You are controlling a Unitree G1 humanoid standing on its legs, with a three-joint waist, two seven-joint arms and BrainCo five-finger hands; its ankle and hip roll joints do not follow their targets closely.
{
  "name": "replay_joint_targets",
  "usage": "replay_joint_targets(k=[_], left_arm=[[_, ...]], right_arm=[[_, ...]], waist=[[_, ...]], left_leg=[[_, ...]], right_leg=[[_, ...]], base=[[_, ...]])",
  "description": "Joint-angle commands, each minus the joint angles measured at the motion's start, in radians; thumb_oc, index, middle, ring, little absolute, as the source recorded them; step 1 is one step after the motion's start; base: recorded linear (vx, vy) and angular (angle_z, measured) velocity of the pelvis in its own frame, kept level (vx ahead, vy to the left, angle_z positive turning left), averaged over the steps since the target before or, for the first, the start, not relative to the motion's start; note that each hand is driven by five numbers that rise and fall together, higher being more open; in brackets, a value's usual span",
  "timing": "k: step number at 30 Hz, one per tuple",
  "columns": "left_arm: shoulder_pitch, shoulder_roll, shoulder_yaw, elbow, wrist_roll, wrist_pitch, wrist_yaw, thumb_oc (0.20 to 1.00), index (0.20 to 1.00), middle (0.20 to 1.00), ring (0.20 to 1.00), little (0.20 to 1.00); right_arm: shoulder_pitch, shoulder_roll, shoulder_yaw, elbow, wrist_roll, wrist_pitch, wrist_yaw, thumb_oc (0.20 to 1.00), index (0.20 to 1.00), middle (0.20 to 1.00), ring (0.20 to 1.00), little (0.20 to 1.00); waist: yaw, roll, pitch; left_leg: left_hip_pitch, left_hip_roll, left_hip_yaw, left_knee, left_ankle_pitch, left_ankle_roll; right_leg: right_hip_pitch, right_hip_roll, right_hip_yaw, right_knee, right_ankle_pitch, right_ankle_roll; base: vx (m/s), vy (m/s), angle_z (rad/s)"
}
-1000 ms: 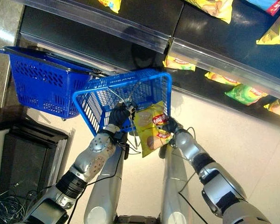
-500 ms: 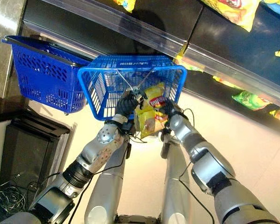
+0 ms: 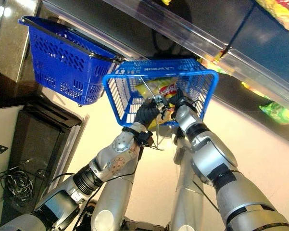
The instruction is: Pick up the snacks into the basket
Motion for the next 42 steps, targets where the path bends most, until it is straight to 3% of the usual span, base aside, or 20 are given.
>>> replay_joint_targets(k=[1,6,7,8,9,17,20,25,27,28,29,31,32,34,37,39,40,42], left_arm=[[-0.015,-0.066,-0.022,-0.263,-0.032,-0.083,-0.077,0.200,0.200,0.200,0.200,0.200],[-0.004,-0.046,-0.037,-0.296,-0.062,-0.080,-0.097,0.200,0.200,0.200,0.200,0.200],[-0.007,-0.044,-0.038,-0.297,-0.064,-0.081,-0.096,0.200,0.200,0.200,0.200,0.200],[-0.007,-0.044,-0.038,-0.297,-0.064,-0.081,-0.096,0.200,0.200,0.200,0.200,0.200],[-0.012,-0.040,-0.037,-0.305,-0.068,-0.081,-0.095,0.200,0.200,0.200,0.200,0.200],[-0.015,-0.049,-0.018,-0.310,-0.065,-0.084,-0.090,0.200,0.200,0.200,0.200,0.200],[-0.005,-0.050,-0.001,-0.300,-0.064,-0.089,-0.084,0.200,0.200,0.200,0.200,0.200],[0.029,-0.050,0.044,-0.284,-0.064,-0.097,-0.073,0.200,0.200,0.200,0.200,0.200],[0.063,-0.044,0.084,-0.253,-0.061,-0.098,-0.063,0.200,0.200,0.200,0.200,0.200],[0.103,-0.019,0.129,-0.218,-0.041,-0.099,-0.059,0.200,0.200,0.200,0.200,0.200],[0.103,-0.019,0.129,-0.218,-0.041,-0.099,-0.059,0.200,0.200,0.200,0.200,0.200],[0.182,0.018,0.227,-0.182,0.004,-0.104,-0.047,0.200,0.200,0.200,0.200,0.200],[0.224,0.022,0.280,-0.138,0.021,-0.105,-0.041,0.200,0.200,0.200,0.200,0.200],[0.284,0.020,0.363,-0.040,0.063,-0.112,-0.017,0.200,0.200,0.200,0.200,0.200],[0.345,0.064,0.472,0.150,0.198,-0.105,-0.009,0.200,0.200,0.200,0.200,0.200],[0.359,0.111,0.541,0.319,0.323,-0.094,-0.016,0.200,0.200,0.200,0.200,0.200],[0.400,0.157,0.596,0.452,0.464,-0.069,-0.014,0.200,0.200,0.200,0.200,0.200],[0.412,0.172,0.613,0.642,0.553,-0.037,-0.030,0.200,0.200,0.200,0.200,0.200]], right_arm=[[-0.077,-0.053,-0.008,-0.008,0.042,-0.042,-0.028,0.200,0.200,0.200,0.200,0.200],[-0.119,-0.094,-0.008,0.029,0.026,-0.033,-0.040,0.200,0.200,0.200,0.200,0.200],[-0.125,-0.099,-0.009,0.040,0.021,-0.028,-0.047,0.517,0.517,0.517,0.517,0.517],[-0.125,-0.099,-0.009,0.040,0.021,-0.028,-0.047,0.517,0.517,0.517,0.517,0.517],[-0.129,-0.105,-0.002,0.054,0.012,-0.020,-0.045,1.000,1.000,1.000,1.000,1.000],[-0.120,-0.101,-0.004,0.068,0.005,-0.009,-0.043,1.000,1.000,1.000,1.000,1.000],[-0.082,-0.107,0.017,0.096,-0.066,0.013,-0.036,1.000,1.000,1.000,1.000,1.000],[0.012,-0.086,-0.021,0.051,-0.044,0.008,-0.051,1.000,1.000,1.000,1.000,1.000],[0.079,-0.067,-0.010,-0.006,-0.064,0.005,-0.058,1.000,1.000,1.000,1.000,1.000],[0.144,-0.056,-0.001,-0.092,-0.090,0.004,-0.067,1.000,1.000,1.000,1.000,1.000],[0.144,-0.056,-0.001,-0.092,-0.090,0.004,-0.067,1.000,1.000,1.000,1.000,1.000],[0.297,-0.067,0.000,-0.290,-0.136,-0.009,-0.073,1.000,1.000,1.000,1.000,1.000],[0.402,-0.086,-0.007,-0.456,-0.147,-0.024,-0.051,1.000,1.000,1.000,1.000,1.000],[0.547,-0.128,-0.061,-0.607,-0.127,-0.065,-0.010,1.000,1.000,1.000,1.000,1.000],[0.764,-0.177,-0.151,-0.683,-0.094,-0.118,0.049,1.000,1.000,1.000,1.000,1.000],[0.855,-0.182,-0.180,-0.651,-0.113,-0.137,0.079,1.000,1.000,1.000,1.000,1.000],[0.923,-0.175,-0.207,-0.553,-0.153,-0.138,0.087,1.000,1.000,1.000,1.000,1.000],[0.965,-0.146,-0.252,-0.415,-0.141,-0.127,0.087,1.000,1.000,1.000,1.000,1.000]], waist=[[0.014,0.128,-0.033],[0.032,0.144,-0.033],[0.033,0.145,-0.033],[0.033,0.145,-0.033],[0.035,0.147,-0.033],[0.030,0.138,-0.033],[0.021,0.124,-0.033],[-0.002,0.099,-0.033],[-0.025,0.065,-0.033],[-0.044,0.032,-0.033],[-0.044,0.032,-0.033],[-0.066,-0.004,-0.033],[-0.081,-0.028,-0.033],[-0.095,-0.055,-0.033],[-0.118,-0.092,-0.033],[-0.123,-0.121,-0.033],[-0.111,-0.124,-0.063],[-0.110,-0.120,-0.111]], left_leg=[[-0.009,-0.045,0.065,-0.012,-0.022,0.083],[-0.007,-0.056,0.056,-0.021,-0.018,0.083],[-0.007,-0.057,0.056,-0.024,-0.018,0.083],[-0.007,-0.057,0.056,-0.024,-0.018,0.083],[-0.006,-0.059,0.054,-0.026,-0.017,0.081],[0.008,-0.059,0.059,-0.040,-0.012,0.079],[0.033,-0.057,0.068,-0.055,-0.010,0.079],[0.083,-0.050,0.072,-0.078,-0.006,0.077],[0.122,-0.041,0.085,-0.100,-0.004,0.078],[0.166,-0.029,0.103,-0.117,-0.007,0.081],[0.166,-0.029,0.103,-0.117,-0.007,0.081],[0.232,-0.019,0.126,-0.137,-0.014,0.082],[0.276,-0.017,0.137,-0.144,-0.020,0.083],[0.355,-0.018,0.145,-0.163,-0.030,0.086],[0.462,-0.012,0.170,-0.182,-0.048,0.096],[0.543,0.015,0.197,-0.203,-0.053,0.101],[0.602,0.060,0.215,-0.220,-0.054,0.102],[0.657,0.096,0.235,-0.255,-0.041,0.096]], right_leg=[[0.007,0.001,0.037,-0.067,0.021,0.076],[0.013,-0.010,0.029,-0.074,0.026,0.080],[0.015,-0.010,0.030,-0.077,0.028,0.081],[0.015,-0.010,0.030,-0.077,0.028,0.081],[0.018,-0.014,0.029,-0.084,0.032,0.082],[0.035,-0.016,0.030,-0.107,0.045,0.084],[0.068,-0.016,0.033,-0.142,0.060,0.087],[0.119,-0.012,0.039,-0.186,0.076,0.091],[0.163,-0.003,0.049,-0.229,0.099,0.096],[0.214,0.005,0.063,-0.272,0.114,0.102],[0.214,0.005,0.063,-0.272,0.114,0.102],[0.286,0.010,0.079,-0.316,0.131,0.112],[0.335,0.011,0.088,-0.338,0.136,0.115],[0.418,0.009,0.089,-0.378,0.147,0.122],[0.515,0.024,0.116,-0.423,0.171,0.133],[0.571,0.040,0.126,-0.435,0.183,0.141],[0.623,0.036,0.093,-0.409,0.154,0.138],[0.681,0.025,0.090,-0.385,0.132,0.133]], base=[[0.00,0.000,0.00],[0.00,0.014,0.04],[0.00,0.030,0.16],[0.00,0.030,0.12],[0.01,0.028,0.04],[0.00,0.023,0.03],[-0.01,0.038,-0.01],[0.00,0.053,-0.01],[-0.01,0.072,-0.05],[-0.01,0.072,-0.14],[0.00,0.080,-0.21],[0.02,0.084,-0.39],[0.04,0.073,-0.43],[0.05,0.049,-0.41],[0.07,0.075,-0.34],[0.11,0.029,-0.52],[0.13,-0.073,-0.70],[0.09,-0.108,-0.85]])
